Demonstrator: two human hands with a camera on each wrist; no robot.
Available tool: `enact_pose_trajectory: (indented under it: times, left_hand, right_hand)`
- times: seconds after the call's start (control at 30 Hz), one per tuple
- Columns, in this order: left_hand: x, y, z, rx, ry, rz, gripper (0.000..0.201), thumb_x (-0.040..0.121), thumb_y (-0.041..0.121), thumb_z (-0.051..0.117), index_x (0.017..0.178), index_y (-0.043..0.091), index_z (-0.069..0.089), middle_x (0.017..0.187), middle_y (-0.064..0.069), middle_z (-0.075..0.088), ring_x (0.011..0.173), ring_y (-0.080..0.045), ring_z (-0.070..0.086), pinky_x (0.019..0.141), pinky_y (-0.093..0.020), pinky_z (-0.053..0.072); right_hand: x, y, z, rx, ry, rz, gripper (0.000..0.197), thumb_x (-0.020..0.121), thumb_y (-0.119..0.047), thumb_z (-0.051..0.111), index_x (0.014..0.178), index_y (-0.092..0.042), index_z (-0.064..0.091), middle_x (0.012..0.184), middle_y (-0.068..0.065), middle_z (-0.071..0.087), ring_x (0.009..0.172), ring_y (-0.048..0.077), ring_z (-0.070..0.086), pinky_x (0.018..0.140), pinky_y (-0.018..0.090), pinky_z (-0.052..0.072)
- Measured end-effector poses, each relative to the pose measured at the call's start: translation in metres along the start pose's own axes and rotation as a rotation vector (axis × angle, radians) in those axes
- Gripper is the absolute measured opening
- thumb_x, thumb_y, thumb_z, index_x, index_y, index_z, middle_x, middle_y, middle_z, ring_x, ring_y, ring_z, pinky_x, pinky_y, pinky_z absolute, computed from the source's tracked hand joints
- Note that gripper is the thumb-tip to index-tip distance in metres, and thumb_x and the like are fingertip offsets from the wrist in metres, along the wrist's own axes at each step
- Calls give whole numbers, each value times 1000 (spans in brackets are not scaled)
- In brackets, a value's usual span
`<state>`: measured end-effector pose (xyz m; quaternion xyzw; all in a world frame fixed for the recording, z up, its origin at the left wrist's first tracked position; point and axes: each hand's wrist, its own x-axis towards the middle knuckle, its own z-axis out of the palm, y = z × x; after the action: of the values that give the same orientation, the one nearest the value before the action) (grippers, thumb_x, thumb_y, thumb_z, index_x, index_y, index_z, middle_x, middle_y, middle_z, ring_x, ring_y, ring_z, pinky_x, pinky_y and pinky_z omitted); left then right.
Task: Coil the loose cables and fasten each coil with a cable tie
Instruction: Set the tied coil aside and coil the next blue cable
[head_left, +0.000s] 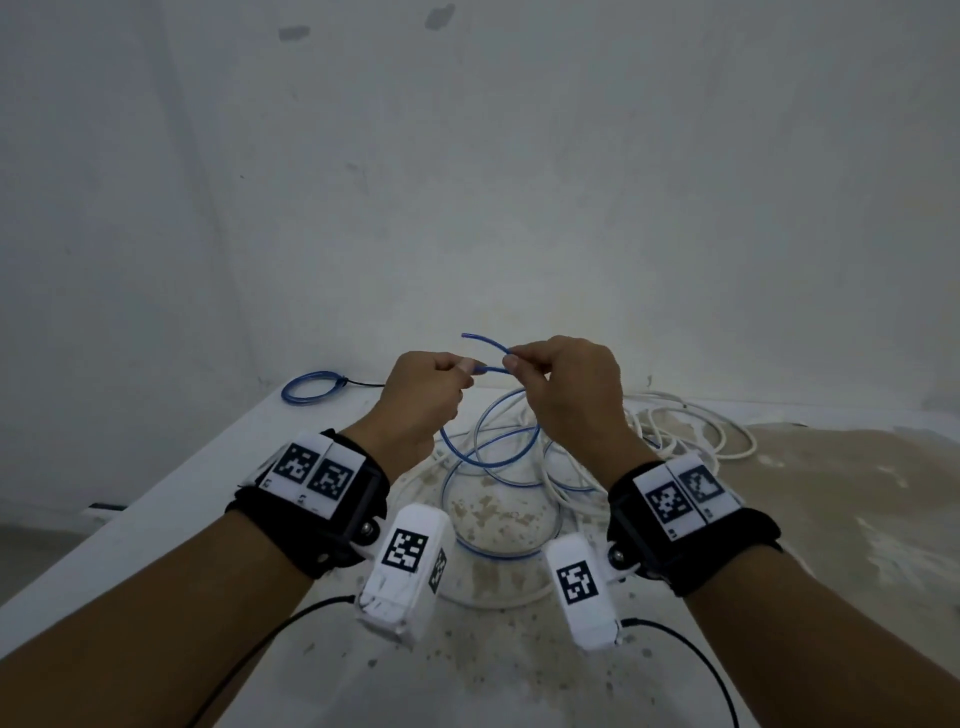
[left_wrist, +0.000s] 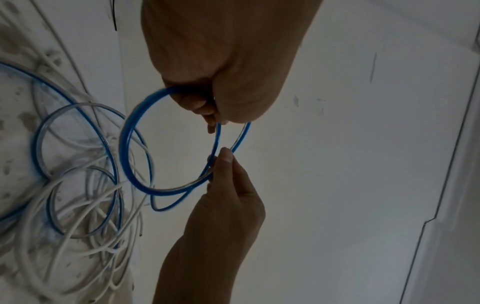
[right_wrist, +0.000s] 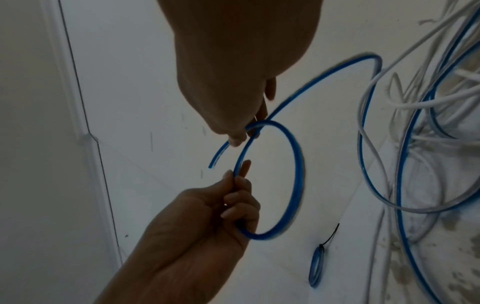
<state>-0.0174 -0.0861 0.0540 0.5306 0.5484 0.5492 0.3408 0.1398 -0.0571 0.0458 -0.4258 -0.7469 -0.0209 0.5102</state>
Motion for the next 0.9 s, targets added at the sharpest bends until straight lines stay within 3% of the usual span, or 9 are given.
enact_pose_trajectory:
  times: [0.1,0.23,0.33,0.43,0.57,0.63,0.73,0.8,0.9]
  left_hand:
    - [2,4,-2,-67,5,-31,25,103,10,45,104,3,69,73,-3,49,52,-9,35,46,-19,30]
    - [-1,12,-1,-199,-31,-86,19,96,1,51,99,-2,70,63,-1,39,45,-8,28,41,-19,23]
    - [-4,14,2,-156,-42,-54,14,89,16,69,82,5,73,58,-1,30,49,-12,23,44,-24,21]
    - [-3,10,0,-97,33,-25,26,89,30,71,87,5,75,53,1,27,47,-13,22,45,-24,25]
    - [-1,6,-2,-65,67,-19,24,90,26,70,89,3,75,49,3,32,46,-12,26,45,-22,28]
    - [1,5,-1,-59,46,-32,29,90,23,71,95,-6,71,52,1,32,47,-13,25,46,-24,26]
    - [0,8,-2,-63,-8,-51,29,93,16,66,101,-12,67,52,1,33,45,-12,25,43,-24,24]
    - [-1,11,-3,-61,-47,-54,27,94,18,66,101,-7,69,53,0,31,47,-12,24,44,-25,21]
    - [0,12,-6,-26,-84,-41,29,91,23,69,98,-5,71,57,-1,31,50,-14,23,47,-28,20]
  right_hand:
    - [-1,-2,2,-70,189,-93,15,85,-31,70,86,-20,80,74,2,72,69,25,64,65,34,47]
    - [-5,-5,7,-74,114,-99,14,84,-32,72,81,-20,79,67,0,69,58,21,61,57,28,41]
    - [-7,-3,9,-31,90,-97,16,83,-30,73,75,-17,77,62,-1,68,55,20,60,55,29,42]
    - [-10,-4,9,18,36,-120,21,84,-35,72,76,-17,78,61,-2,69,54,18,60,55,29,45]
    - [-5,-2,2,-13,110,-85,34,91,-48,60,80,-18,73,73,-5,68,67,13,57,62,29,42]
    - [7,-3,-2,5,-64,-33,33,94,-47,57,89,-18,71,86,-4,70,80,15,60,73,33,45]
    - [25,-7,-14,267,-562,175,35,98,-40,58,86,-11,74,80,1,75,74,16,70,74,29,55]
    - [31,-3,-22,469,-689,282,33,97,-34,62,88,-5,75,77,5,75,68,13,69,69,22,55]
    - [31,4,-25,628,-806,403,31,95,-27,64,92,3,73,77,6,73,68,13,65,69,22,53]
